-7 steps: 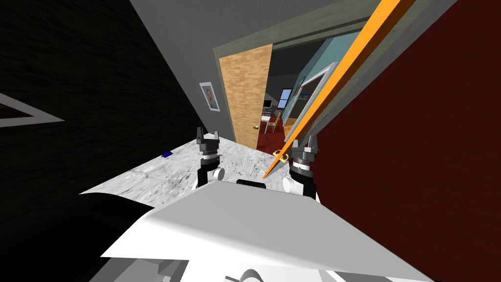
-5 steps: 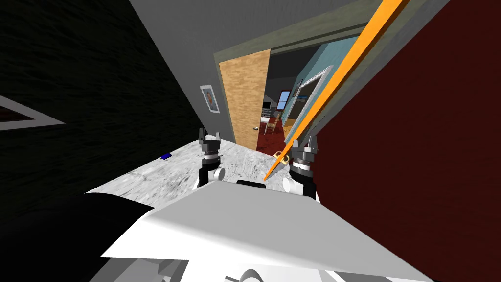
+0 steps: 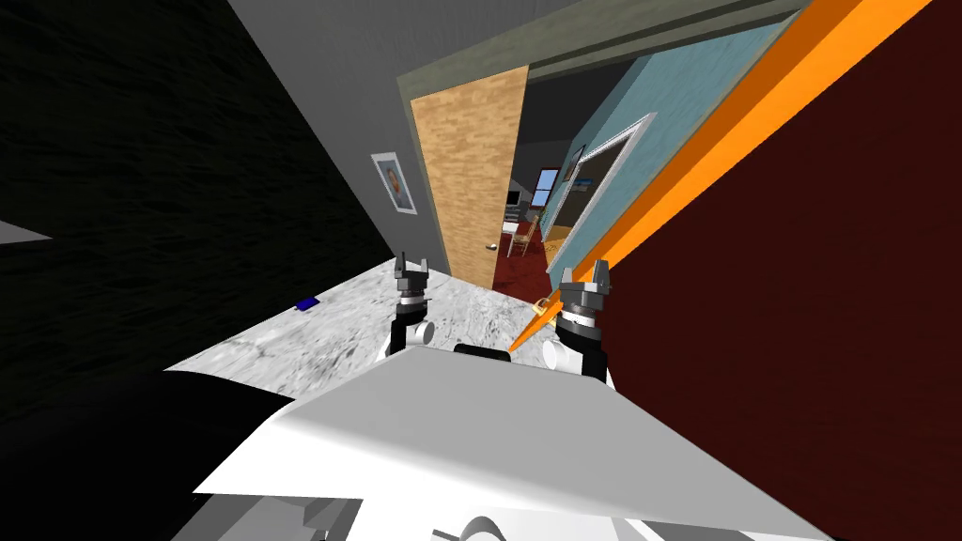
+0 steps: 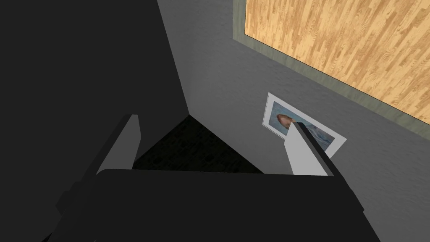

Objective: Pull the door open

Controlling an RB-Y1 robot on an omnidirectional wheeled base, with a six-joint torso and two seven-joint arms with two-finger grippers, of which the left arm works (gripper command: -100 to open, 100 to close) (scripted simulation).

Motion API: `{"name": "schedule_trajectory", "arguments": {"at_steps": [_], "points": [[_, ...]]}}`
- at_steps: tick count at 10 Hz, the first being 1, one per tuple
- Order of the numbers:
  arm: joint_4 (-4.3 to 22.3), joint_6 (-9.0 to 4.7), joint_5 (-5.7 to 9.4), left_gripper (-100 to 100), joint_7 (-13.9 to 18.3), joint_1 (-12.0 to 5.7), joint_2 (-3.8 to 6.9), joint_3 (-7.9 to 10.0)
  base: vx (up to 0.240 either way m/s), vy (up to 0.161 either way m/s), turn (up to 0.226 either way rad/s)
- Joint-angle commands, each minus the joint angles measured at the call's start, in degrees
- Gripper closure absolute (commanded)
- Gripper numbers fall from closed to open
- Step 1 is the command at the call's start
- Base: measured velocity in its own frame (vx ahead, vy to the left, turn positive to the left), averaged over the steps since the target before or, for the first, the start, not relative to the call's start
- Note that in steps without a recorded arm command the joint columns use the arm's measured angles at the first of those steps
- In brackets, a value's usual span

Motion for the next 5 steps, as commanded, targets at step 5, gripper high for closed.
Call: {"name": "schedule_trajectory", "arguments": {"at_steps": [5], "points": [[7.0,-0.58,0.98,-100,-1.9,-3.02,1.16,0.18,0.091,0.037,-0.037]]}}
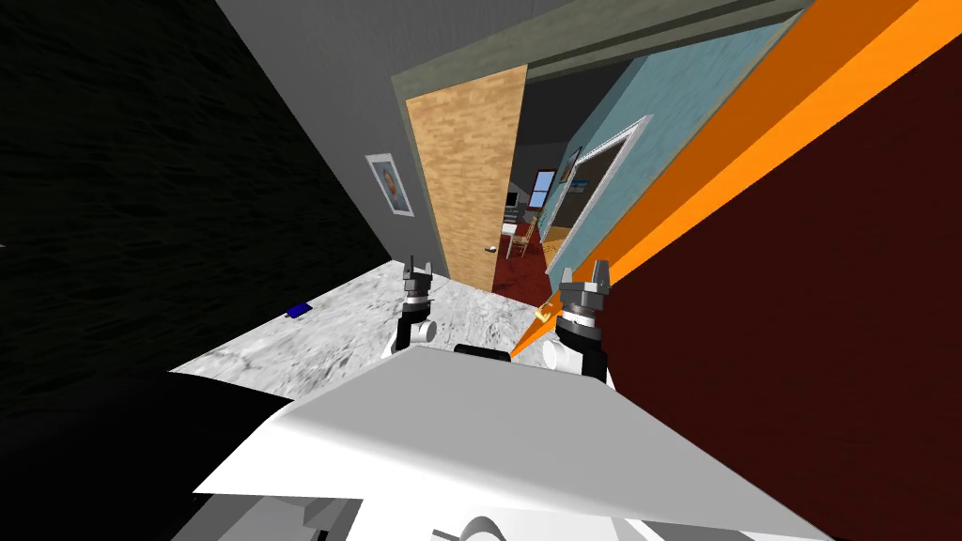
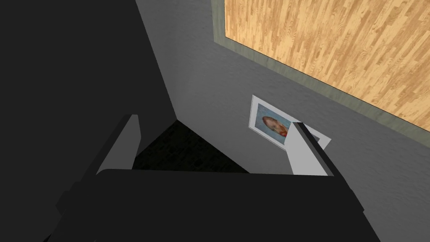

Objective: Pull the door open

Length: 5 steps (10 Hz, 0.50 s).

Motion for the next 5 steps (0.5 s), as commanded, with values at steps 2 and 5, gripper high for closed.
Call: {"name": "schedule_trajectory", "arguments": {"at_steps": [2,5], "points": [[3.9,-0.48,0.54,-100,-1.0,-1.65,0.51,0.15,0.091,0.044,-0.042],[8.3,-1.05,1.20,-100,-2.0,-3.40,1.07,0.31,0.100,0.047,-0.051]]}}
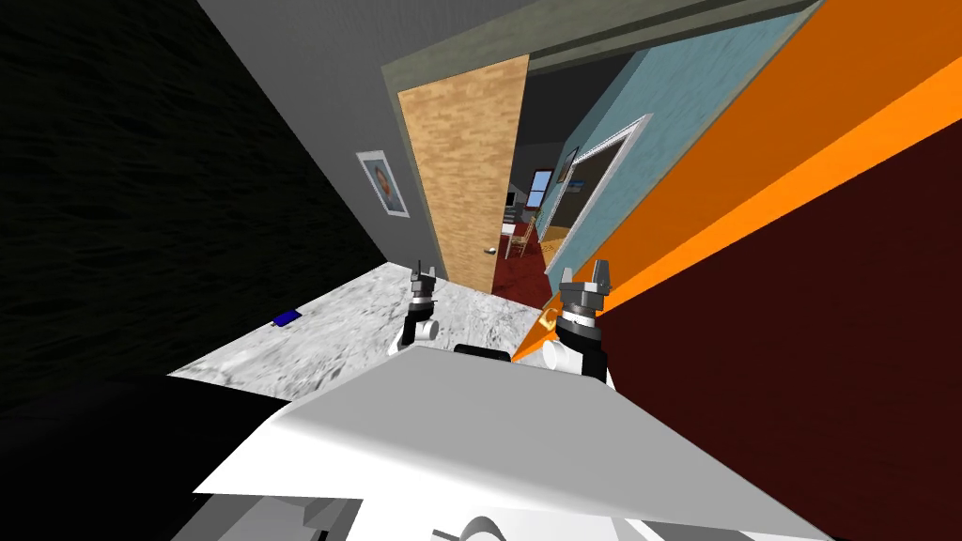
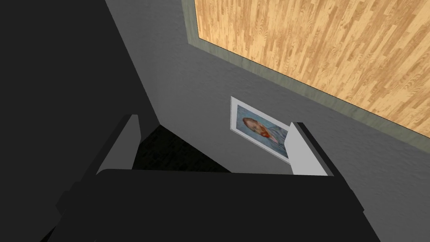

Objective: Pull the door open

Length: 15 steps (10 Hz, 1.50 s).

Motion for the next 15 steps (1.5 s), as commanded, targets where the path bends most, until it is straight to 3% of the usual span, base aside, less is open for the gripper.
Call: {"name": "schedule_trajectory", "arguments": {"at_steps": [1,3,15], "points": [[2.2,-0.16,0.41,-100,-0.6,-0.83,0.28,0.09,0.096,0.032,-0.059],[3.8,-0.37,0.64,-100,-1.0,-1.46,0.43,0.15,0.083,0.029,-0.034],[22.1,-2.78,3.40,-100,-5.5,-8.81,1.23,0.80,0.083,0.038,-0.063]]}}
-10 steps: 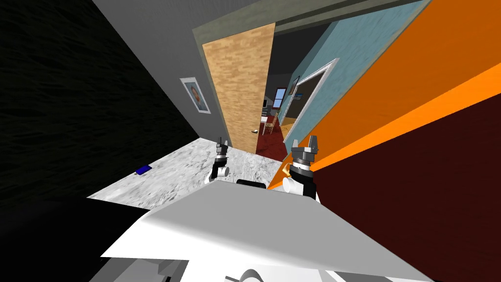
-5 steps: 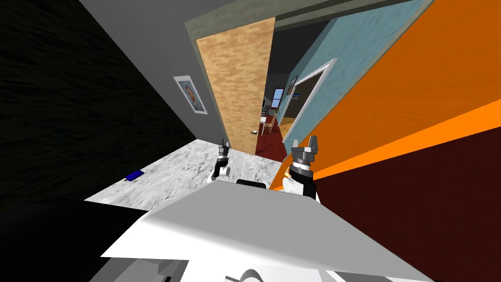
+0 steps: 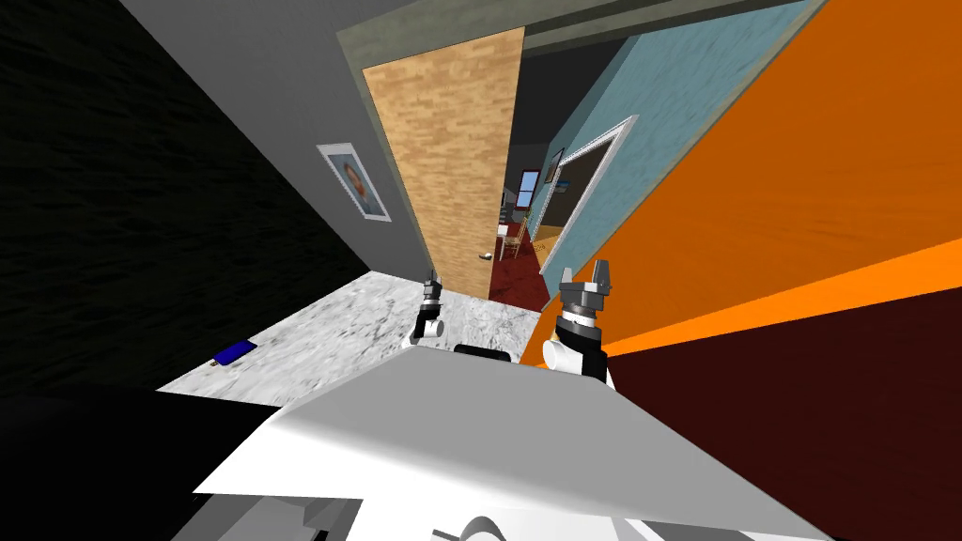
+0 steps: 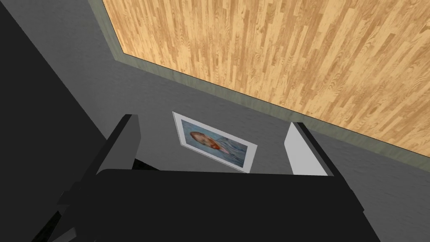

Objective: Pull the door open

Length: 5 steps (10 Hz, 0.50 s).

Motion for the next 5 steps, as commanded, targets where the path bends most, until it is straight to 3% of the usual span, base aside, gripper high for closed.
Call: {"name": "schedule_trajectory", "arguments": {"at_steps": [1,4,5], "points": [[1.7,-0.41,0.19,-100,-0.2,-0.54,0.15,0.07,0.061,0.025,-0.018],[6.6,-1.09,0.97,-100,-1.5,-2.60,0.02,0.26,0.064,0.032,-0.087],[6.9,-1.09,0.97,-100,-1.5,-2.60,0.02,0.26,0.063,0.028,-0.022]]}}
